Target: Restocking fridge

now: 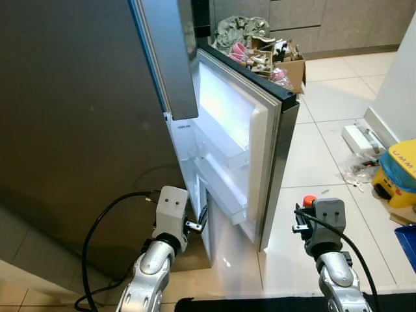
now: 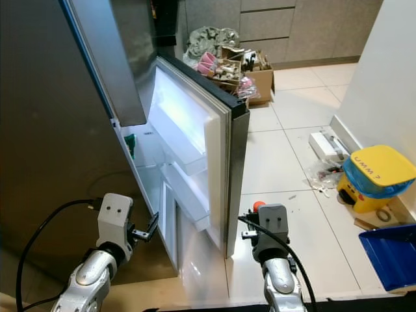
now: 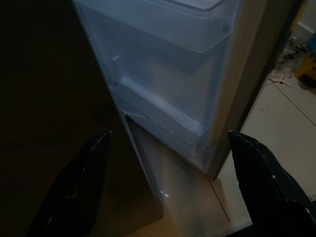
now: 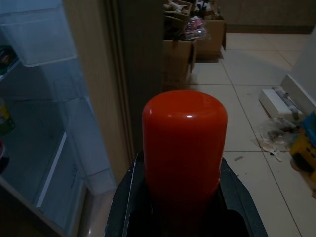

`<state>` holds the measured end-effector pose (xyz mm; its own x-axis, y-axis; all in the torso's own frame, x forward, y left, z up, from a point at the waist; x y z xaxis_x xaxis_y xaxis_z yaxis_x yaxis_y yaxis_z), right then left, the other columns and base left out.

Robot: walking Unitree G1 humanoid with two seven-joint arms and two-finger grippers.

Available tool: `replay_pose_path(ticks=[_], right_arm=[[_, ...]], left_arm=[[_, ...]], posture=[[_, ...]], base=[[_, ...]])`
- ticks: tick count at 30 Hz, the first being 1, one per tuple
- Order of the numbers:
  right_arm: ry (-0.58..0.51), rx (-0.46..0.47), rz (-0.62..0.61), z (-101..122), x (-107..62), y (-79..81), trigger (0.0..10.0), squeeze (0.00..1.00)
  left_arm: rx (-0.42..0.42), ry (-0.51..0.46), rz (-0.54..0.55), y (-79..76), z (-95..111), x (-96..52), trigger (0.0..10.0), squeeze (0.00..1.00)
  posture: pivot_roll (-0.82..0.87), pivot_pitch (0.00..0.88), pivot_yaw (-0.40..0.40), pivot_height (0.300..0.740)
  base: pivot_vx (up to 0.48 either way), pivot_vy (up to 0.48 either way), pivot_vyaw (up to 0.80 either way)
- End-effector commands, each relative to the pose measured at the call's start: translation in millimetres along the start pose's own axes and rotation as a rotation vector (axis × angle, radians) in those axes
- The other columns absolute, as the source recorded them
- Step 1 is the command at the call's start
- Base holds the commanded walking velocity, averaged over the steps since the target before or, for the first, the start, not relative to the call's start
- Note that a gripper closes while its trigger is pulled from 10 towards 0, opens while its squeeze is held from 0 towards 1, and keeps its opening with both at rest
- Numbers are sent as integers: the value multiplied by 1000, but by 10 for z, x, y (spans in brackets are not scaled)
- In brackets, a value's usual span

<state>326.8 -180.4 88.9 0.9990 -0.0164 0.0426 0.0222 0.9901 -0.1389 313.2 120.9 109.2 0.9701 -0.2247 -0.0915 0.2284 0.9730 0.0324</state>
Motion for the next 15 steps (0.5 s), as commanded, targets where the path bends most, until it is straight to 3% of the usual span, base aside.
replay_pose_path(ticks=[1, 15], right_arm=[[22, 23, 0, -59, -25, 8, 10000, 0], [18, 31, 1, -48, -19, 6, 10000, 0]], left_arm=[[1, 35, 9, 19, -98, -18, 10000, 0], [7, 38, 7, 21, -98, -7, 10000, 0]], posture=[[-103, 163, 72, 740], [-103, 161, 73, 740]], base=[[0, 0, 0], [0, 0, 0]])
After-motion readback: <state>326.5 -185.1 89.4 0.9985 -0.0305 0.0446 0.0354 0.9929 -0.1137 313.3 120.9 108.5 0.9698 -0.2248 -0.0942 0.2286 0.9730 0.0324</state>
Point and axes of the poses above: a point about 5 cm out from each wrist's last joint towards the gripper, its own x axis pointing out of the wrist towards the gripper, its own z axis along the axis of the wrist's last joint, y = z × x, the point moved 3 cm from there along x, pointing out of the wrist towards the gripper, and after that the axes turned 2 degrees about -x, right-handed, at the moved point
